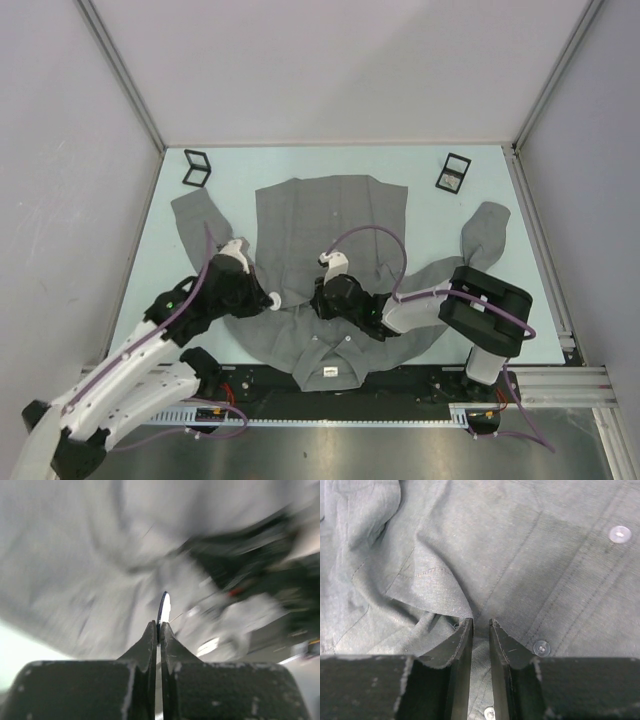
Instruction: Remove the brooch from the garment
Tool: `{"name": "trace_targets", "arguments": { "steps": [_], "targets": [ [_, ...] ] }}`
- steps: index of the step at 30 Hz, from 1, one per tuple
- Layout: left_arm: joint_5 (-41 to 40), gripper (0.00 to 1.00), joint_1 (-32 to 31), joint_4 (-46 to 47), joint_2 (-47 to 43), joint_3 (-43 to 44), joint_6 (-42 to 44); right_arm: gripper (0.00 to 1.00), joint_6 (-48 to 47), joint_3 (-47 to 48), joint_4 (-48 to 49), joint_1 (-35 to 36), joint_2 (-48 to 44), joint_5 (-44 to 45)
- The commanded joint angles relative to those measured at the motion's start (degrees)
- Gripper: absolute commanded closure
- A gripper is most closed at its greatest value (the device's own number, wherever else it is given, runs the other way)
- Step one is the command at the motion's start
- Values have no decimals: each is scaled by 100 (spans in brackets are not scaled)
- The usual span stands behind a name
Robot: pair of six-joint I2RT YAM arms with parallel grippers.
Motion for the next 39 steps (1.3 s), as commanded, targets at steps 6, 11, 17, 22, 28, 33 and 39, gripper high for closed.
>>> {"name": "trace_targets", "arguments": {
  "steps": [6, 11, 17, 22, 28, 33, 39],
  "targets": [
    [106, 99, 40, 3224, -873, -608, -172, 71, -55, -17, -554, -130, -935, 142],
    [482, 100, 110, 3568, -750, -372, 233, 57, -583, -17, -932, -234, -2192, -427],
    [1449, 100, 242, 4367, -732, -468, -12, 39, -926, -253, -1170, -595, -3361, -1920],
    [2469, 100, 277, 5534, -715, -916, -504, 35, -1137, -623, -1117, -815, -4353, -3195],
    [2987, 100, 286, 5949, -627, -1162, -540, 39, -1024, -781, -941, -1069, -5023, -3875],
    [3287, 99, 286, 6073, -600, -1232, -487, 46, -707, -817, -555, -1316, -4998, -4323],
    [3454, 100, 277, 6284, -600, -1364, -593, 47, -610, -817, -229, -1264, -4787, -4298]
  ]
}}
